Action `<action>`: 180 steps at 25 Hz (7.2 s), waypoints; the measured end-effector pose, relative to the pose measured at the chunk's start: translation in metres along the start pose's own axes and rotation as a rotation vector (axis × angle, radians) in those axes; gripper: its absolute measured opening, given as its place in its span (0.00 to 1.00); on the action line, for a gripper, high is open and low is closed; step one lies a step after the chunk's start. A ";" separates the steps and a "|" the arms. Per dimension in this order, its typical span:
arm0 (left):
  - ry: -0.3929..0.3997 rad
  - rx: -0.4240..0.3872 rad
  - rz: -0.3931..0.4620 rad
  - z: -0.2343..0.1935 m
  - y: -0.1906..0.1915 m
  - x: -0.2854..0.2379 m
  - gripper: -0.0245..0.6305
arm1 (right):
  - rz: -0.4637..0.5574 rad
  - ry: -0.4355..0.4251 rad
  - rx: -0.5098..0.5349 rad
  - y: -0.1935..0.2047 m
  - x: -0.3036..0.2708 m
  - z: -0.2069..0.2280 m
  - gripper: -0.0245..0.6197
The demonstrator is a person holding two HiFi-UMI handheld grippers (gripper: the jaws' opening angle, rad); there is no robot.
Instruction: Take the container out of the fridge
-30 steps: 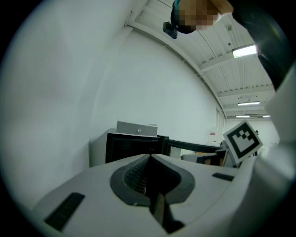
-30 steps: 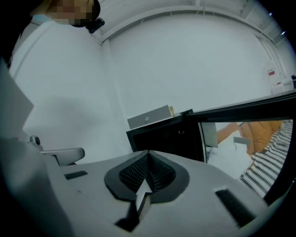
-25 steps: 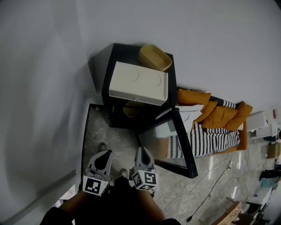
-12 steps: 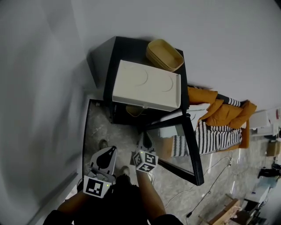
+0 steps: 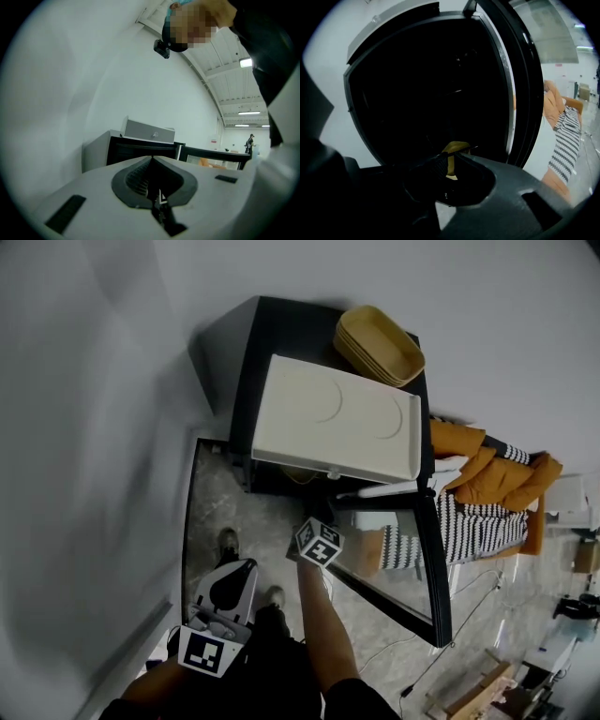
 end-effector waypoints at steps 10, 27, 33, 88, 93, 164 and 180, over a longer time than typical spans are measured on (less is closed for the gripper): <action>0.004 -0.011 -0.028 -0.004 0.008 -0.006 0.04 | -0.114 0.101 -0.034 0.034 -0.069 0.032 0.10; -0.033 0.005 -0.042 -0.020 0.021 -0.018 0.04 | -0.192 0.117 -0.071 0.055 -0.128 0.035 0.16; -0.035 0.015 -0.056 -0.024 0.026 -0.017 0.04 | -0.214 0.131 -0.080 0.058 -0.137 0.034 0.14; -0.140 0.053 -0.016 0.060 0.040 0.066 0.04 | -0.262 0.091 -0.104 0.103 0.005 0.095 0.05; -0.175 0.031 0.012 0.088 0.037 0.086 0.04 | -0.256 0.046 -0.091 0.102 0.043 0.097 0.05; -0.141 -0.013 0.030 0.088 0.017 0.206 0.04 | -0.131 -0.255 -0.072 0.044 0.429 -0.006 0.05; -0.138 -0.015 0.033 0.093 0.016 0.209 0.04 | -0.121 -0.259 -0.076 0.042 0.435 -0.005 0.05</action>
Point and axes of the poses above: the fingertips, and each gripper's own axes: x backward along the fingers, z to its right, y out of its underside, the point moved 4 cm from there along x, backward along the fingers, and after that the axes turned 10 degrees about -x, right-handed, at the moved point
